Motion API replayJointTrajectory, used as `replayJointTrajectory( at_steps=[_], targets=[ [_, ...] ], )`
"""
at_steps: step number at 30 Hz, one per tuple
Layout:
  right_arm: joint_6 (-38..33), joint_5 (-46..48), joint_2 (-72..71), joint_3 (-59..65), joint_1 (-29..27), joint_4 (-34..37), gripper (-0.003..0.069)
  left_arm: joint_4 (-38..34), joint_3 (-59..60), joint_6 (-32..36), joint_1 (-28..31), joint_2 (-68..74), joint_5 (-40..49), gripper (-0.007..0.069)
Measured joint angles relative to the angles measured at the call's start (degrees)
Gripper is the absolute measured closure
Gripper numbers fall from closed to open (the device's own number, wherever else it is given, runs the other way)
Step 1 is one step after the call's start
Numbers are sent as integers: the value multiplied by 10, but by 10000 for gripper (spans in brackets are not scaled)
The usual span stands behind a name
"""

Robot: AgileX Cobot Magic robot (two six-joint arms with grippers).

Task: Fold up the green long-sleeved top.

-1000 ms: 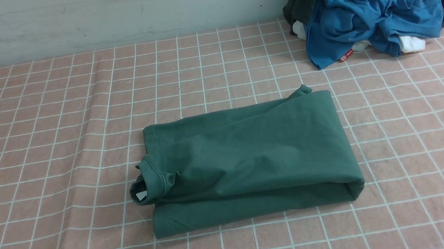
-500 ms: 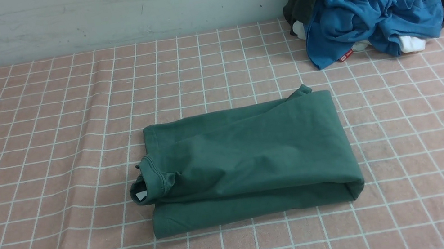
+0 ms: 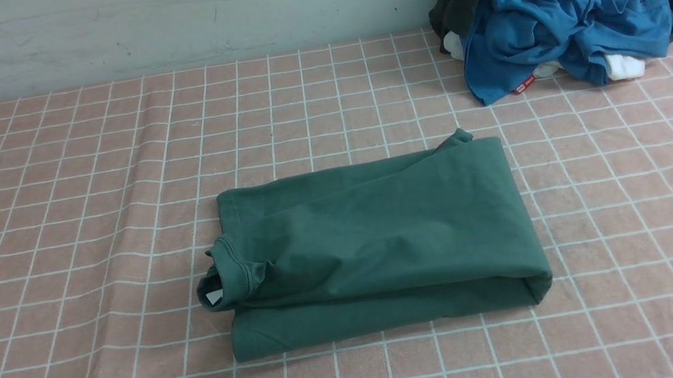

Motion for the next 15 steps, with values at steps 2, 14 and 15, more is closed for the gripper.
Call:
replayJointTrajectory(
  at_steps=[2, 14, 15],
  targets=[
    [0, 0, 0, 0, 0, 0, 673, -1, 50, 0, 0, -14, -83, 627],
    [0, 1, 0, 0, 0, 0, 673, -5, 149, -44, 32, -18, -75, 627],
    [0, 1, 0, 0, 0, 0, 673, -5, 147, -46, 34, -18, -60, 627]
  ],
)
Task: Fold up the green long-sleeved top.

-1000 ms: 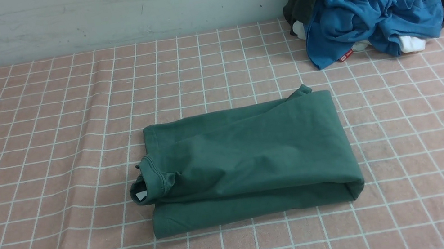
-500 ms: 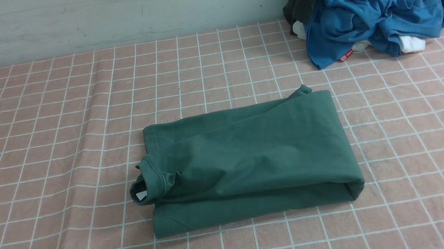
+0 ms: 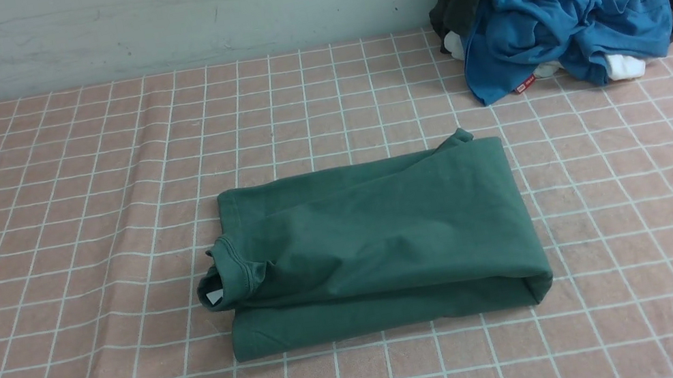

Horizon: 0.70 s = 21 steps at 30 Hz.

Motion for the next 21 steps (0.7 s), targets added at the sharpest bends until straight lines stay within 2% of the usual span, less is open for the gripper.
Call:
replayJointTrajectory(
  at_steps=[6, 14, 21],
  targets=[
    [0, 0, 0, 0, 0, 0, 673, 0, -3, 0, 1, 0, 12, 627],
    [0, 0, 0, 0, 0, 0, 673, 0, -3, 0, 40, 0, 12, 627],
    [0, 0, 0, 0, 0, 0, 673, 0, -3, 0, 45, 0, 12, 627]
  ],
)
